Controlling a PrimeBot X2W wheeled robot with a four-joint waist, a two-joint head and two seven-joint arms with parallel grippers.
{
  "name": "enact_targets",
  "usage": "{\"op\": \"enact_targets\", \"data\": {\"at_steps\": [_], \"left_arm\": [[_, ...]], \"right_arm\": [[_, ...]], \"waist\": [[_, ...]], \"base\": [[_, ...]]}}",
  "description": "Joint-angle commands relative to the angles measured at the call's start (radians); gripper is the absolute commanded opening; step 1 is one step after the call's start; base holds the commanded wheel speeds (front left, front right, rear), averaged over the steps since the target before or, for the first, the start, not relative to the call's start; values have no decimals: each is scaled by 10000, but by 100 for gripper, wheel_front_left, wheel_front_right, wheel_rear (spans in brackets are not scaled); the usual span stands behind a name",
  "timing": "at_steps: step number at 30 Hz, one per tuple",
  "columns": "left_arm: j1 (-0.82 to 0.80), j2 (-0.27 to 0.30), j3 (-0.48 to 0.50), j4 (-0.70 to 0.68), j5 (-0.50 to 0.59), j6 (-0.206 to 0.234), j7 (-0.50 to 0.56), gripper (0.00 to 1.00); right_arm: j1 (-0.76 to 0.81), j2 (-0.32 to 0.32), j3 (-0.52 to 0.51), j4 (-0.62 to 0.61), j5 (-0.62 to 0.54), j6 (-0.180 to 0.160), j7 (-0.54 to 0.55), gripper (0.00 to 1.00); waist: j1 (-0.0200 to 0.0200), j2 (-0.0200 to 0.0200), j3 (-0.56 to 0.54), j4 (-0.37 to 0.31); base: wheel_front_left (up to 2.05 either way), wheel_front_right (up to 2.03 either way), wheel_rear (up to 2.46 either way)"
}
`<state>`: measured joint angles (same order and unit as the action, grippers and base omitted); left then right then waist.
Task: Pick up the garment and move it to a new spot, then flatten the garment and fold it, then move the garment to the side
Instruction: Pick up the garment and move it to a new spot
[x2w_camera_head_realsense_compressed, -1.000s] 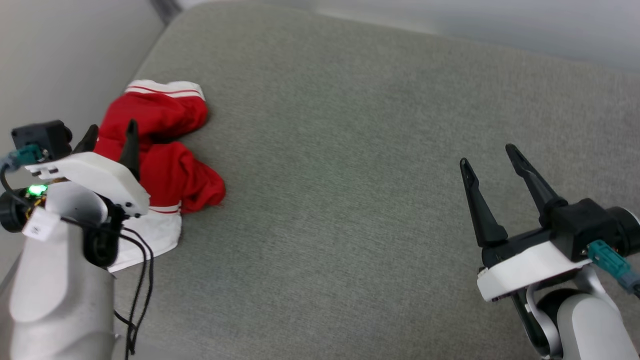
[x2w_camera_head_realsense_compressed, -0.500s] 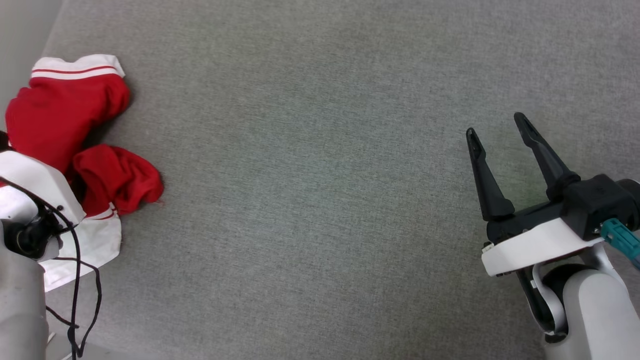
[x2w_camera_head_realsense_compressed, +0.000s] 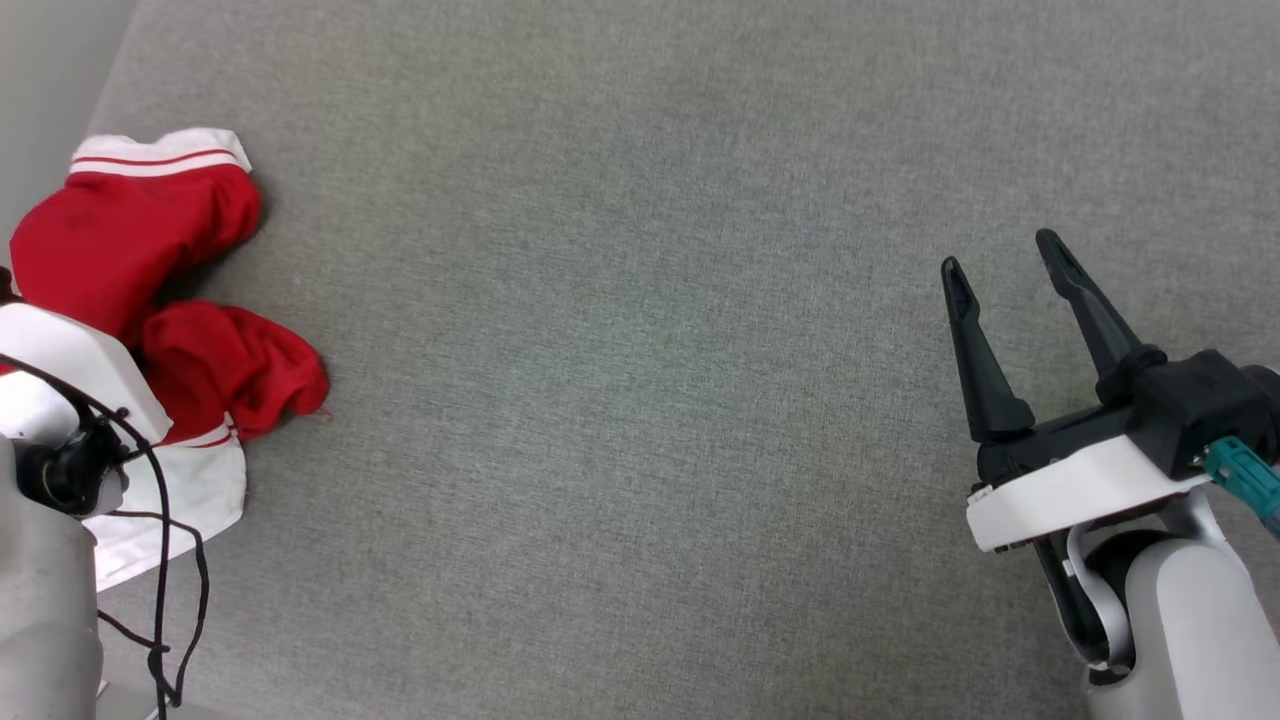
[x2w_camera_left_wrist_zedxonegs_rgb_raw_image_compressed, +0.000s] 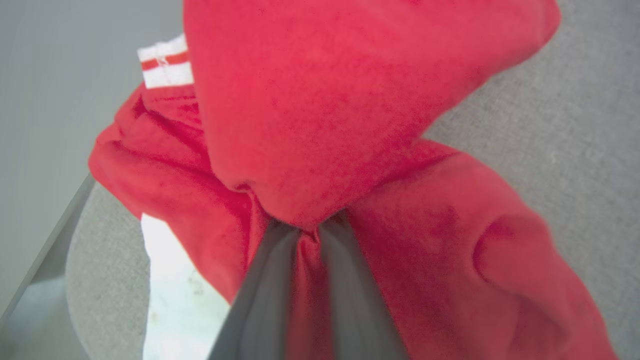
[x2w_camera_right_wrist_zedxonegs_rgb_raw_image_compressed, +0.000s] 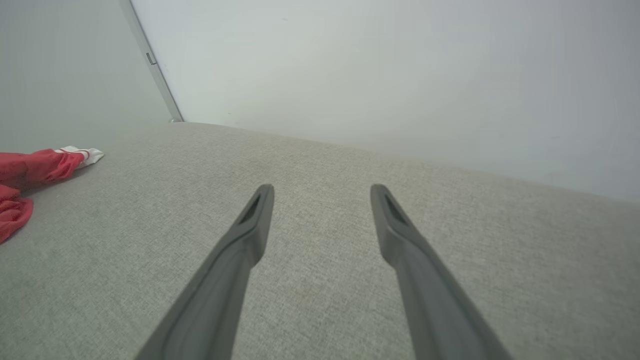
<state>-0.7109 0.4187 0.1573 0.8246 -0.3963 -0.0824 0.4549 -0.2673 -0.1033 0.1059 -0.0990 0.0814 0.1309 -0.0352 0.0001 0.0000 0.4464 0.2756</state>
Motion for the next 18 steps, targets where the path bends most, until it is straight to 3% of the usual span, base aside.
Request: {"op": "enact_targets", "data": {"at_steps": [1, 11, 18], "left_arm": [[-10, 25, -8, -79, 134, 100, -464, 0], [-442, -130, -315, -1077, 823, 412, -4172, 0], [-330, -625, -802, -2277, 1203, 540, -5603, 0]], "right_arm": [[135, 58, -42, 47, -4, -3, -85, 100], [641, 364, -271, 181, 64, -3, -205, 100], [1049, 485, -480, 316, 103, -3, -317, 100]], "waist": [[-1, 0, -346, 75], [-1, 0, -1756, 204], [-1, 0, -2737, -98]], "base": [[0, 0, 0], [0, 0, 0], [0, 0, 0]]}}
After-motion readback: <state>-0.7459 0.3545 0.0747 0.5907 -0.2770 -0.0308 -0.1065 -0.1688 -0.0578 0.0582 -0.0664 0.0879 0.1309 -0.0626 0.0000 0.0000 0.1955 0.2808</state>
